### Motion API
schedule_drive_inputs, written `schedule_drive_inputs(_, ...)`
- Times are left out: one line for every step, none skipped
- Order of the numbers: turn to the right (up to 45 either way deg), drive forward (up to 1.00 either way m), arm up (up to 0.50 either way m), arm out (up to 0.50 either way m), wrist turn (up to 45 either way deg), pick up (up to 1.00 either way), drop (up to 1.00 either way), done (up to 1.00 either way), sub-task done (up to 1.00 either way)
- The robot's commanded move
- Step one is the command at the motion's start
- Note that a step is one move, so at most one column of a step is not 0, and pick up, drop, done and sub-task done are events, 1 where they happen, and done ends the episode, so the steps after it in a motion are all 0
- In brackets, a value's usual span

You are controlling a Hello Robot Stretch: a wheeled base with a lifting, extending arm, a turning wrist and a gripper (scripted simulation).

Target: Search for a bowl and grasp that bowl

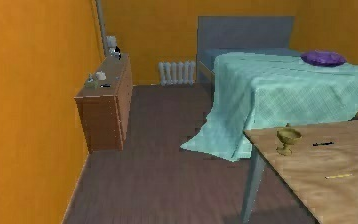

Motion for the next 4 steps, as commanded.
schedule_drive_inputs(-18.0, 0.00, 0.00, 0.00, 0.0, 0.00, 0.00, 0.00, 0.00)
schedule_drive_inputs(0.0, 0.00, 0.50, 0.00, 0.0, 0.00, 0.00, 0.00, 0.00)
schedule_drive_inputs(0.0, 0.00, 0.36, 0.00, 0.0, 0.00, 0.00, 0.00, 0.00)
schedule_drive_inputs(0.0, 0.00, 0.00, 0.42, 0.0, 0.00, 0.00, 0.00, 0.00)
